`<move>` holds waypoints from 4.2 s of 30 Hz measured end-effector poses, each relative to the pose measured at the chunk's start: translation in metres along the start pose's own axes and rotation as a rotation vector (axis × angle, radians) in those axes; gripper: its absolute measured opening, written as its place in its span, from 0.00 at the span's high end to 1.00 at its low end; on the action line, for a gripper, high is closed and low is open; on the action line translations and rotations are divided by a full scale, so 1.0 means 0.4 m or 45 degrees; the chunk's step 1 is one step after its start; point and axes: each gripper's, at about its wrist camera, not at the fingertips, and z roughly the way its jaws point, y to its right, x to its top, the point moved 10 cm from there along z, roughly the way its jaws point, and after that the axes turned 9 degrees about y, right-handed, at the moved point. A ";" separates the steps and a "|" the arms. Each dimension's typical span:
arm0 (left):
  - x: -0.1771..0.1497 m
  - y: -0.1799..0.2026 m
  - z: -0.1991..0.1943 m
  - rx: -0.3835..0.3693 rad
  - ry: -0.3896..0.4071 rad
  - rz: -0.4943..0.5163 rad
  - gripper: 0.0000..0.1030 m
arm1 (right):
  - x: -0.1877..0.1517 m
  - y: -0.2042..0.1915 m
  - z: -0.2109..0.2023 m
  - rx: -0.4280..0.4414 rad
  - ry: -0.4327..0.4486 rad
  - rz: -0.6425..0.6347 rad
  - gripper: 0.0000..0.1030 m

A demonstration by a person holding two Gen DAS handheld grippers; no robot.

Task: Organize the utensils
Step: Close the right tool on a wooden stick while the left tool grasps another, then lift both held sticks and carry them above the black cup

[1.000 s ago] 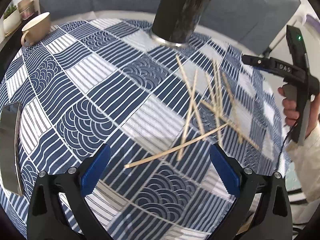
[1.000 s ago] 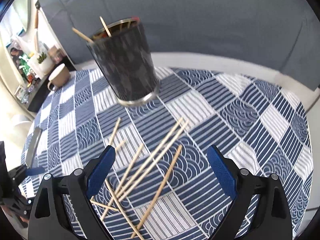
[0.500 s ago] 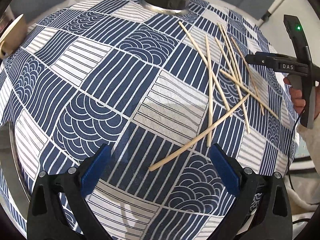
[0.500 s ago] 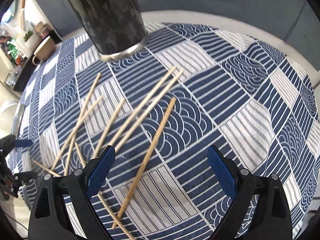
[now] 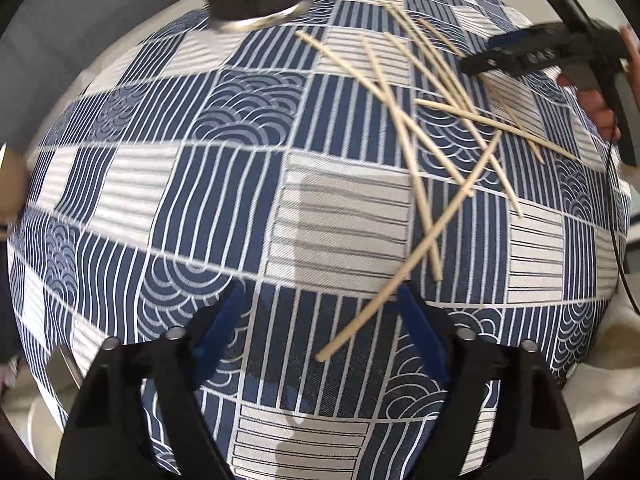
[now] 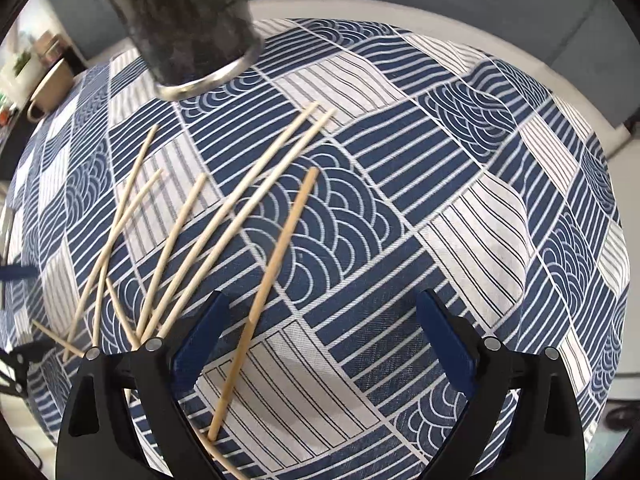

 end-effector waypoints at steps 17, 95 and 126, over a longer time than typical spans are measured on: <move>-0.022 0.075 -0.037 -0.090 -0.034 -0.089 0.95 | -0.015 0.065 -0.027 -0.028 -0.058 -0.019 0.95; 0.599 -0.165 -0.600 -0.263 1.121 -0.468 0.95 | 0.708 -0.057 -0.650 0.531 0.932 -0.041 0.95; 0.732 -0.306 -0.214 -0.518 1.136 -0.477 0.95 | 0.805 -0.214 -0.310 0.565 0.788 0.026 0.95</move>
